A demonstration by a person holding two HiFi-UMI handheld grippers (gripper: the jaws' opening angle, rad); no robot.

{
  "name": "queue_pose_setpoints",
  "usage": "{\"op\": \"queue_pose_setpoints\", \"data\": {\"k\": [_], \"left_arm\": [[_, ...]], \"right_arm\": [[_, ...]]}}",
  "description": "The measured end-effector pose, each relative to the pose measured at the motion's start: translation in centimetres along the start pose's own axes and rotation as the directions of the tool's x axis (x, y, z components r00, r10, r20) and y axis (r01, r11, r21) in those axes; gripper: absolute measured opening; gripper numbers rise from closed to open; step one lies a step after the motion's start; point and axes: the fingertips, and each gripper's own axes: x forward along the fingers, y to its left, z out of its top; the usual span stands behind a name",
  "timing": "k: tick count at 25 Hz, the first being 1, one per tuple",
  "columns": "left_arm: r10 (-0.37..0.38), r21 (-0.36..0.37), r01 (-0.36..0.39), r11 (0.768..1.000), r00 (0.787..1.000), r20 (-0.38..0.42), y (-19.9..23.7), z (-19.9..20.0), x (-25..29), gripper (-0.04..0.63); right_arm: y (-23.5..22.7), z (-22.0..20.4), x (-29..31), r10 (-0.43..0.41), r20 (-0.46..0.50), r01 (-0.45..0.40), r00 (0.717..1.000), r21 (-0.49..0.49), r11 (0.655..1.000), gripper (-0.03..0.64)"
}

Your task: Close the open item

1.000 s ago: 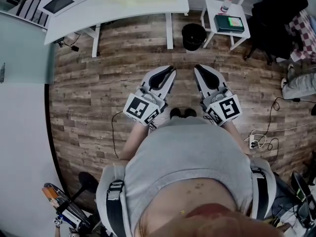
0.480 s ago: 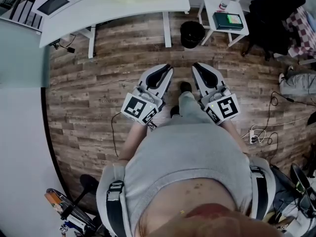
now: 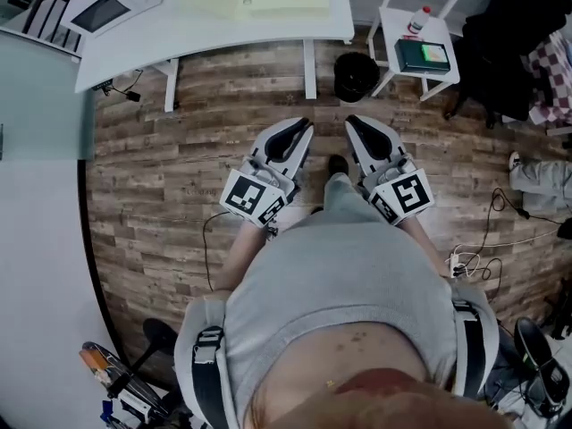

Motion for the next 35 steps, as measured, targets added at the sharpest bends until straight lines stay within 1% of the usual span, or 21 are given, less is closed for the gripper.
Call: {"op": "queue_pose_setpoints", "data": {"k": [6, 10, 17, 22, 27, 31, 35], "left_arm": [[0.016, 0.003, -0.016, 1.000, 1.000, 0.004, 3.2, 1.0, 4.6, 0.040], [0.027, 0.006, -0.027, 1.000, 1.000, 0.008, 5.2, 1.6, 7.8, 0.040], [0.032, 0.015, -0.032, 0.999, 0.999, 0.008, 7.7, 1.9, 13.0, 0.040], [0.041, 0.025, -0.041, 0.999, 0.999, 0.012, 9.1, 2.1, 16.1, 0.040], [0.055, 0.045, -0.055, 0.997, 0.998, 0.012, 10.6, 2.4, 18.9, 0.040], [0.068, 0.045, -0.068, 0.997, 0.998, 0.006, 11.5, 2.3, 19.9, 0.040], [0.079, 0.035, -0.078, 0.996, 0.997, -0.004, 12.2, 2.1, 19.8, 0.040]], "right_arm": [[-4.2, 1.2, 3.8, 0.035, 0.001, -0.035, 0.999, 0.002, 0.999, 0.077], [-7.3, 2.1, 5.7, 0.043, 0.004, -0.043, 0.999, 0.001, 0.999, 0.077], [-12.2, 1.9, 8.1, 0.065, -0.029, -0.065, 0.997, 0.006, 0.998, 0.077], [-14.6, 2.2, 9.7, 0.091, -0.016, -0.091, 0.996, 0.003, 0.996, 0.077], [-17.2, 2.2, 11.4, 0.111, -0.025, -0.111, 0.993, 0.005, 0.994, 0.077], [-18.3, 1.9, 12.6, 0.125, -0.041, -0.125, 0.991, 0.002, 0.992, 0.077], [-18.4, 2.2, 13.5, 0.128, -0.031, -0.128, 0.991, 0.010, 0.992, 0.077]]}}
